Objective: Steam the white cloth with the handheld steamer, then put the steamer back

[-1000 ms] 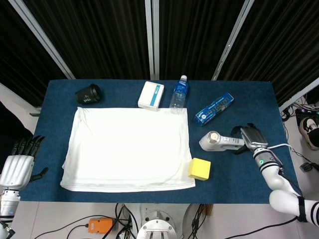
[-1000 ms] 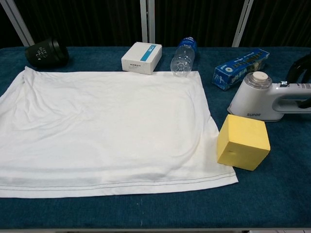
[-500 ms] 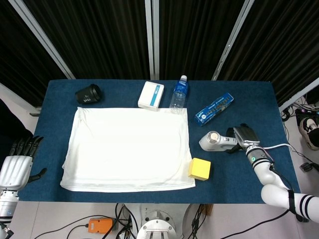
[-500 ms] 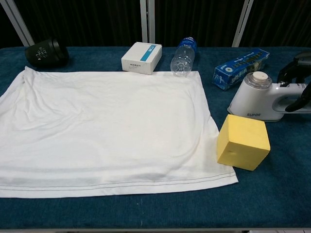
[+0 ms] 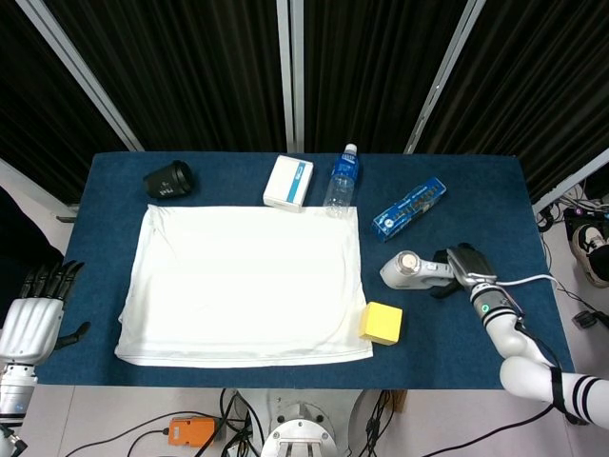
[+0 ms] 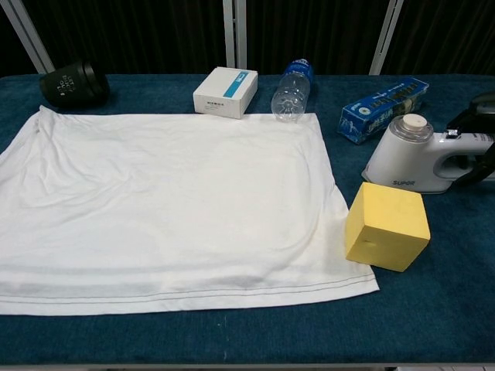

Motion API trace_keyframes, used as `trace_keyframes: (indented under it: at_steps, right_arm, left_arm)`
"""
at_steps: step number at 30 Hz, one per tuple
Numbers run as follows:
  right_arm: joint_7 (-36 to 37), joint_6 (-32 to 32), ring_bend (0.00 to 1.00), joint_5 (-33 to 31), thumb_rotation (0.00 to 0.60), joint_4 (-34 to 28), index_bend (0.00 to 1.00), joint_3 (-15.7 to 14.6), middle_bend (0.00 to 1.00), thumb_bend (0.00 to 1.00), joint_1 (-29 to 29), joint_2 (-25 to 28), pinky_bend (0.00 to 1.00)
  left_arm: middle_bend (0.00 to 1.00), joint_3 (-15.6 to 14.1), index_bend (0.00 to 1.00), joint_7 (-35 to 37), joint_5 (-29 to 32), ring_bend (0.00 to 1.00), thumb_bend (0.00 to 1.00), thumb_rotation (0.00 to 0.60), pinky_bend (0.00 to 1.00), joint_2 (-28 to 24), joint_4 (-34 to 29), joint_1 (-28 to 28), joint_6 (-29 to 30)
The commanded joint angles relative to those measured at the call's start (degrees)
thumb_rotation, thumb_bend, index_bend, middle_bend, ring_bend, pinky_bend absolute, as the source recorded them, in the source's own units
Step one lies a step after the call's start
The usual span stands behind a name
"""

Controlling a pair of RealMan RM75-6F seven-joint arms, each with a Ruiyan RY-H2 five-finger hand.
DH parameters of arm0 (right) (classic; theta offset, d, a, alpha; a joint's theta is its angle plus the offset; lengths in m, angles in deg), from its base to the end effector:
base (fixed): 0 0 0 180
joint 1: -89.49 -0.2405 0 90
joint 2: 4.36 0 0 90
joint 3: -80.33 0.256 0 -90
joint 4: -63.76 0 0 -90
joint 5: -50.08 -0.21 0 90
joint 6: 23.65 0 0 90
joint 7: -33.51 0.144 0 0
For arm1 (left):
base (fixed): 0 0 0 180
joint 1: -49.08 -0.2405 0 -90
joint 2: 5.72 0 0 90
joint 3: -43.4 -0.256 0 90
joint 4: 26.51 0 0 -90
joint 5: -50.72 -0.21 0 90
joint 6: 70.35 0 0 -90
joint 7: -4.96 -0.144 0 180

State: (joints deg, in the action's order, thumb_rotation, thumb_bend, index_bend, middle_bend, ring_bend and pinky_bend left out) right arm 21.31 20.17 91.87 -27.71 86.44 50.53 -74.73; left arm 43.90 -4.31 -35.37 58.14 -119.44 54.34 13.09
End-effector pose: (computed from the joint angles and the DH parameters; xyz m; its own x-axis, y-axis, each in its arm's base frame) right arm -0.2535 -0.3332 0.0598 0.2437 -0.5141 0.8224 -0.9480 0.0527 0.3139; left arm -0.3128 0.1741 0.1501 0.5358 0.0660 0.8418 0.8442 -0.0276 -0.5352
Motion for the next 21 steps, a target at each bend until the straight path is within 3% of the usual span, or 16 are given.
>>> trace_keyframes:
  at_steps: [1, 10, 21]
  right_arm:
    - [0.3, -0.29, 0.61, 0.02, 0.6, 0.07, 0.6, -0.22, 0.58, 0.0, 0.06, -0.03, 0.15]
    - [4.15, -2.85, 0.67, 0.36, 0.6, 0.95, 0.66, 0.06, 0.63, 0.0, 0.33, -0.36, 0.16]
    - [9.78, -7.05, 0.78, 1.65, 0.6, 2.46, 0.81, 1.24, 0.75, 0.0, 0.31, 0.22, 0.21]
  left_arm:
    - [0.08, -0.01, 0.06, 0.01, -0.02, 0.0, 0.14, 0.6, 0.0, 0.07, 0.06, 0.0, -0.02]
    - [0.08, -0.1, 0.06, 0.52, 0.07, 0.0, 0.14, 0.6, 0.0, 0.52, 0.63, -0.04, -0.17]
    - [0.08, -0.21, 0.06, 0.86, 0.1, 0.0, 0.14, 0.6, 0.0, 0.64, 0.91, -0.22, -0.12]
